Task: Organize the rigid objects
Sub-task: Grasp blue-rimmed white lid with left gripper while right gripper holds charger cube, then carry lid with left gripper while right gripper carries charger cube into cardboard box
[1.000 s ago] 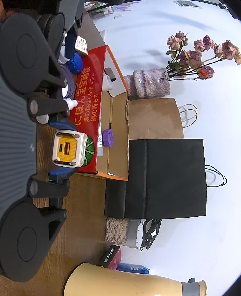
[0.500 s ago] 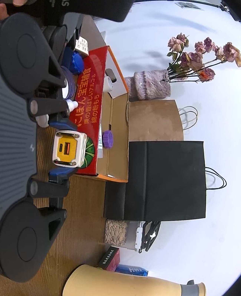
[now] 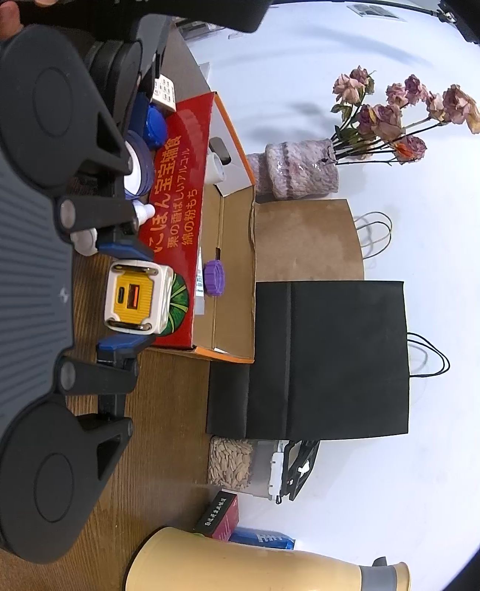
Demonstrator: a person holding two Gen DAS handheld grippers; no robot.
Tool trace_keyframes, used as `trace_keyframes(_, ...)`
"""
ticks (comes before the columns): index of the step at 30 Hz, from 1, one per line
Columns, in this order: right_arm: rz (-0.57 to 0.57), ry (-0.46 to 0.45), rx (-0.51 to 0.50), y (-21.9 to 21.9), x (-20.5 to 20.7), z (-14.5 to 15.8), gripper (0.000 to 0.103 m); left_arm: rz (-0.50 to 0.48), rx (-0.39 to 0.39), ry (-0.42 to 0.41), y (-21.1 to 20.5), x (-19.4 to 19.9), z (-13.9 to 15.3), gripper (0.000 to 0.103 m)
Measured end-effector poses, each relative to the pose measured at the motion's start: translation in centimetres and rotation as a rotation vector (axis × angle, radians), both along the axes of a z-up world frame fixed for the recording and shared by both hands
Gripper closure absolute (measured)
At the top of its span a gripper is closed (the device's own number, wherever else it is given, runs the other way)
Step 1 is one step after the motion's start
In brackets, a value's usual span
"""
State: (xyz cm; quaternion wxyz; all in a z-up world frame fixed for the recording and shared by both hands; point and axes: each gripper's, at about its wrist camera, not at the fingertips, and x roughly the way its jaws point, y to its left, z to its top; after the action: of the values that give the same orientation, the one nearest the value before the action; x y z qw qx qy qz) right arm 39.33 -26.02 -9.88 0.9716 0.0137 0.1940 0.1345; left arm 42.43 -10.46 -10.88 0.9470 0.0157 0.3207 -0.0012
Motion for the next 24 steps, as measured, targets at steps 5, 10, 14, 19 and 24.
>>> trace_keyframes(5,-0.001,-0.016,0.005,-0.1,-0.3,0.1,0.063,-0.009,0.004,-0.031,0.1,-0.7,0.6,0.035)
trace_keyframes(10,-0.001,-0.032,0.009,-0.2,-0.6,0.3,0.063,-0.013,0.006,-0.061,0.1,-1.3,1.2,0.035)
trace_keyframes(14,-0.009,-0.056,0.015,-0.3,-0.9,0.6,0.063,-0.015,0.002,-0.074,0.2,-1.6,1.7,0.035)
trace_keyframes(19,-0.013,-0.075,0.018,-0.3,-1.0,0.8,0.063,-0.006,-0.002,-0.102,0.5,-2.1,2.6,0.035)
trace_keyframes(24,-0.022,-0.105,0.031,-0.5,-1.3,1.4,0.063,0.005,0.0,-0.145,0.6,-2.3,3.7,0.035)
